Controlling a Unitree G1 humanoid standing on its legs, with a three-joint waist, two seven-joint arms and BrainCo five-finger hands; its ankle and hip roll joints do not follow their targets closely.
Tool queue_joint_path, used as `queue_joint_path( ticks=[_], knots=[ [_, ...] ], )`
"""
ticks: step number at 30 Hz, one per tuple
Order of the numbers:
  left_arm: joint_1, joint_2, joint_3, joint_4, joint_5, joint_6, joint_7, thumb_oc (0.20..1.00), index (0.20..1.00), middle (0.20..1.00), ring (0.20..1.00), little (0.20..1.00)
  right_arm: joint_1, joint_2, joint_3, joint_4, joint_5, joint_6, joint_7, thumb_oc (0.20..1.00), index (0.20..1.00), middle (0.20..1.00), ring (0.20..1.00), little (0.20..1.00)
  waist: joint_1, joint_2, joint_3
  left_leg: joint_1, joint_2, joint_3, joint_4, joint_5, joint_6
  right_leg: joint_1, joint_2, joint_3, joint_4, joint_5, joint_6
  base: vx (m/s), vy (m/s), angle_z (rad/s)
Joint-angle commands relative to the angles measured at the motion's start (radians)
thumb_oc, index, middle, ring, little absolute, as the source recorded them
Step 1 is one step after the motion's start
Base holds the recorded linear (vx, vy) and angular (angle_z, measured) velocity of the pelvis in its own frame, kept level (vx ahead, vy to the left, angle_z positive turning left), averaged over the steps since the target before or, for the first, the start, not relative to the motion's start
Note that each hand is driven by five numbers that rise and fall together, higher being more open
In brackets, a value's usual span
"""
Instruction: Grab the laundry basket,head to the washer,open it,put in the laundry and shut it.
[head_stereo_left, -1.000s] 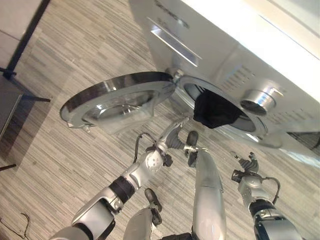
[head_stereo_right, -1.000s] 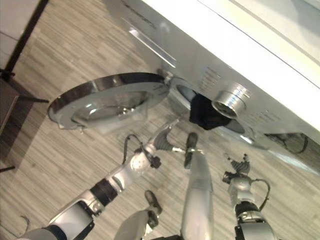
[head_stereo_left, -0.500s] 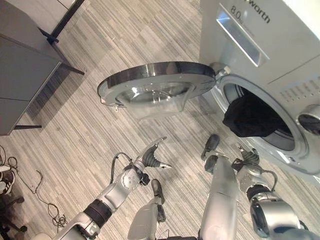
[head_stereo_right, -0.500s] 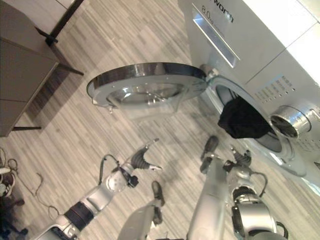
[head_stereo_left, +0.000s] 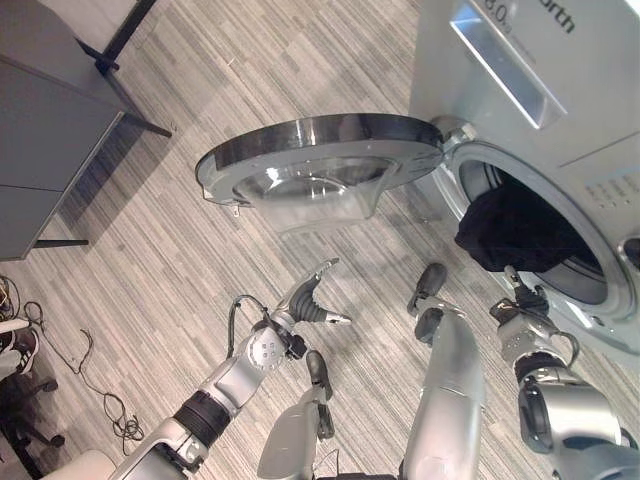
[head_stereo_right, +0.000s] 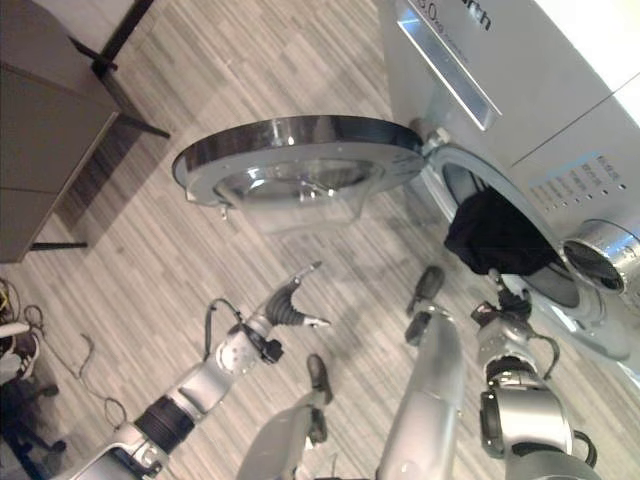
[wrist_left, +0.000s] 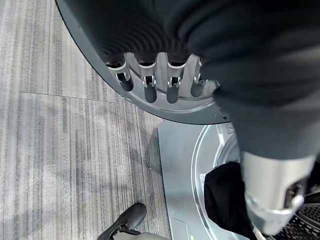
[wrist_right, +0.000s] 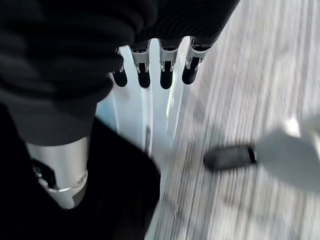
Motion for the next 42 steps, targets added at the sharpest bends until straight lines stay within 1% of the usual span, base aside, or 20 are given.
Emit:
queue_joint_path(
  ticks=[1, 5, 9, 10, 11, 12, 13, 14, 15, 16, 17, 19, 21, 22, 25, 26, 31, 40, 41, 42],
  knots=[
    [-0.001, -0.020, -0.042, -0.046, 0.024, -0.032, -0.020, 1.000, 1.000, 1.000, 1.000, 1.000, -0.011, 0.001, -0.017, 0.066, 0.083, -0.008, 0.046, 1.000, 1.000, 1.000, 1.000, 1.000, 0.018, 0.034, -0.033, 0.106, -0.043, -0.031, 0.039, -0.152, 0.110, 0.001, -0.007, 0.138, -0.319, 0.250, 0.274, 0.01, -0.021, 0.09],
    [0.006, -0.017, -0.053, -0.052, 0.026, -0.027, -0.032, 1.000, 1.000, 1.000, 1.000, 1.000, -0.052, 0.018, -0.028, 0.069, 0.152, -0.021, 0.060, 1.000, 1.000, 1.000, 1.000, 1.000, 0.029, 0.044, -0.048, 0.120, -0.029, -0.046, 0.031, -0.143, 0.106, 0.003, -0.006, 0.157, -0.295, 0.232, 0.269, 0.03, -0.059, 0.09],
    [0.035, -0.009, -0.039, -0.048, 0.019, -0.025, -0.042, 1.000, 1.000, 1.000, 1.000, 1.000, -0.054, 0.061, -0.013, 0.067, 0.173, -0.019, 0.075, 1.000, 1.000, 1.000, 1.000, 1.000, 0.037, 0.045, -0.073, 0.152, -0.007, -0.046, 0.023, -0.152, 0.100, 0.000, 0.014, 0.165, -0.260, 0.188, 0.259, 0.09, -0.070, 0.15],
    [0.062, -0.006, -0.028, -0.049, 0.012, -0.028, -0.048, 1.000, 1.000, 1.000, 1.000, 1.000, -0.036, 0.101, 0.005, 0.063, 0.176, -0.016, 0.088, 1.000, 1.000, 1.000, 1.000, 1.000, 0.047, 0.030, -0.083, 0.140, 0.029, -0.034, 0.094, -0.108, 0.083, 0.049, 0.051, 0.152, -0.278, 0.138, 0.233, 0.07, -0.086, 0.02],
    [0.065, -0.004, -0.027, -0.051, 0.012, -0.028, -0.049, 1.000, 1.000, 1.000, 1.000, 1.000, -0.034, 0.104, 0.006, 0.062, 0.176, -0.016, 0.087, 1.000, 1.000, 1.000, 1.000, 1.000, 0.047, 0.032, -0.083, 0.139, 0.035, -0.034, 0.099, -0.109, 0.079, 0.055, 0.057, 0.147, -0.283, 0.138, 0.229, 0.06, -0.161, -0.03],
    [0.073, 0.003, -0.018, -0.051, 0.003, -0.025, -0.047, 1.000, 1.000, 1.000, 1.000, 1.000, -0.029, 0.126, 0.014, 0.065, 0.177, -0.018, 0.088, 1.000, 1.000, 1.000, 1.000, 1.000, 0.062, 0.024, -0.074, 0.080, 0.067, -0.035, 0.203, -0.021, 0.067, 0.101, 0.095, 0.124, -0.309, 0.110, 0.200, -0.05, -0.257, -0.16],
    [0.069, 0.015, -0.010, -0.048, -0.017, -0.020, -0.039, 1.000, 1.000, 1.000, 1.000, 1.000, -0.035, 0.144, 0.028, 0.065, 0.192, -0.028, 0.082, 0.950, 0.950, 0.950, 0.950, 0.950, 0.113, 0.011, -0.036, -0.090, 0.046, -0.160, 0.458, 0.096, 0.088, 0.162, 0.178, 0.122, -0.338, 0.050, 0.159, 0.04, -0.373, -0.23],
    [0.085, 0.017, -0.011, -0.048, -0.039, -0.018, -0.044, 1.000, 1.000, 1.000, 1.000, 1.000, -0.033, 0.162, 0.044, 0.068, 0.198, -0.035, 0.076, 0.686, 0.686, 0.686, 0.686, 0.686, 0.143, -0.017, -0.050, -0.162, -0.010, -0.274, 0.531, 0.098, 0.112, 0.208, 0.234, 0.132, -0.366, 0.017, 0.131, -0.01, -0.307, -0.52],
    [0.087, 0.019, -0.013, -0.050, -0.040, -0.018, -0.044, 1.000, 1.000, 1.000, 1.000, 1.000, -0.030, 0.164, 0.043, 0.067, 0.199, -0.036, 0.076, 0.586, 0.586, 0.586, 0.586, 0.586, 0.140, -0.023, -0.050, -0.171, -0.014, -0.272, 0.534, 0.107, 0.111, 0.205, 0.227, 0.116, -0.372, 0.035, 0.119, 0.10, -0.227, -0.82],
    [0.093, 0.022, -0.017, -0.057, -0.048, -0.015, -0.053, 1.000, 1.000, 1.000, 1.000, 1.000, -0.029, 0.164, 0.045, 0.066, 0.198, -0.041, 0.071, 0.501, 0.501, 0.501, 0.501, 0.501, 0.154, -0.043, -0.047, -0.222, -0.020, -0.300, 0.550, 0.086, 0.115, 0.238, 0.232, 0.131, -0.380, 0.024, 0.120, 0.14, -0.106, -1.08],
    [0.098, 0.023, -0.019, -0.065, -0.050, -0.015, -0.060, 1.000, 1.000, 1.000, 1.000, 1.000, -0.024, 0.167, 0.048, 0.067, 0.187, -0.045, 0.067, 0.329, 0.329, 0.329, 0.329, 0.329, 0.159, -0.054, -0.051, -0.260, -0.004, -0.309, 0.518, 0.041, 0.119, 0.283, 0.239, 0.150, -0.391, -0.009, 0.136, 0.20, -0.074, -1.04],
    [0.119, 0.035, -0.028, -0.073, -0.056, -0.019, -0.074, 1.000, 1.000, 1.000, 1.000, 1.000, -0.012, 0.148, 0.046, 0.060, 0.156, -0.059, 0.046, 0.200, 0.200, 0.200, 0.200, 0.200, 0.163, -0.087, -0.044, -0.295, 0.017, -0.296, 0.387, 0.062, 0.107, 0.358, 0.251, 0.155, -0.435, -0.009, 0.135, 0.19, 0.172, -0.25],
    [0.143, 0.041, -0.024, -0.080, -0.070, -0.021, -0.078, 1.000, 1.000, 1.000, 1.000, 1.000, -0.005, 0.125, 0.060, 0.046, 0.100, -0.065, 0.028, 0.200, 0.200, 0.200, 0.200, 0.200, 0.180, -0.087, -0.049, -0.268, 0.073, -0.293, 0.205, 0.134, 0.081, 0.384, 0.272, 0.193, -0.418, -0.024, 0.144, 0.25, 0.288, -0.41],
    [0.159, 0.044, -0.019, -0.071, -0.076, -0.032, -0.070, 1.000, 1.000, 1.000, 1.000, 1.000, 0.005, 0.123, 0.095, 0.009, 0.007, -0.082, 0.000, 0.200, 0.200, 0.200, 0.200, 0.200, 0.174, -0.095, -0.054, -0.206, 0.099, -0.244, 0.156, 0.115, 0.074, 0.402, 0.275, 0.206, -0.395, -0.016, 0.163, 0.19, 0.221, -1.04],
    [0.148, 0.045, -0.017, -0.051, -0.073, -0.028, -0.056, 1.000, 1.000, 1.000, 1.000, 1.000, 0.016, 0.129, 0.121, -0.033, -0.058, -0.093, -0.024, 0.200, 0.200, 0.200, 0.200, 0.200, 0.160, -0.099, -0.054, -0.196, 0.086, -0.215, 0.171, 0.099, 0.075, 0.397, 0.263, 0.220, -0.387, 0.003, 0.171, 0.09, 0.172, -1.83],
    [0.150, 0.045, -0.002, -0.033, -0.080, -0.028, -0.039, 1.000, 1.000, 1.000, 1.000, 1.000, 0.041, 0.142, 0.170, -0.109, -0.147, -0.094, -0.056, 0.200, 0.200, 0.200, 0.200, 0.200, 0.147, -0.108, -0.057, -0.180, 0.079, -0.182, 0.173, 0.086, 0.079, 0.408, 0.254, 0.235, -0.400, 0.019, 0.177, 0.10, 0.259, -1.30],
    [0.145, 0.039, 0.021, -0.009, -0.103, -0.027, -0.003, 1.000, 1.000, 1.000, 1.000, 1.000, 0.058, 0.172, 0.237, -0.195, -0.287, -0.079, -0.101, 0.200, 0.200, 0.200, 0.200, 0.200, 0.125, -0.117, -0.052, -0.154, 0.057, -0.141, 0.160, 0.061, 0.097, 0.412, 0.230, 0.257, -0.431, 0.055, 0.188, 0.03, 0.135, -0.06],
    [0.188, 0.066, 0.014, -0.027, -0.108, -0.029, 0.010, 1.000, 1.000, 1.000, 1.000, 1.000, -0.060, 0.153, 0.202, -0.117, -0.286, -0.068, -0.140, 0.200, 0.200, 0.200, 0.200, 0.200, 0.136, -0.094, -0.035, -0.165, 0.034, -0.142, 0.152, 0.058, 0.101, 0.404, 0.202, 0.259, -0.445, 0.068, 0.197, -0.01, 0.025, 0.07],
    [0.196, 0.071, 0.011, -0.027, -0.100, -0.028, 0.008, 1.000, 1.000, 1.000, 1.000, 1.000, -0.076, 0.137, 0.188, -0.088, -0.272, -0.062, -0.142, 0.586, 0.586, 0.586, 0.586, 0.586, 0.141, -0.090, -0.030, -0.165, 0.034, -0.143, 0.147, 0.061, 0.099, 0.402, 0.198, 0.258, -0.445, 0.070, 0.198, -0.01, 0.014, 0.04],
    [0.196, 0.071, 0.010, -0.027, -0.099, -0.028, 0.009, 1.000, 1.000, 1.000, 1.000, 1.000, -0.078, 0.137, 0.187, -0.086, -0.272, -0.063, -0.141, 0.884, 0.884, 0.884, 0.884, 0.884, 0.141, -0.090, -0.030, -0.165, 0.034, -0.143, 0.147, 0.062, 0.099, 0.402, 0.198, 0.257, -0.446, 0.070, 0.198, -0.01, 0.009, 0.03]
  ],
)
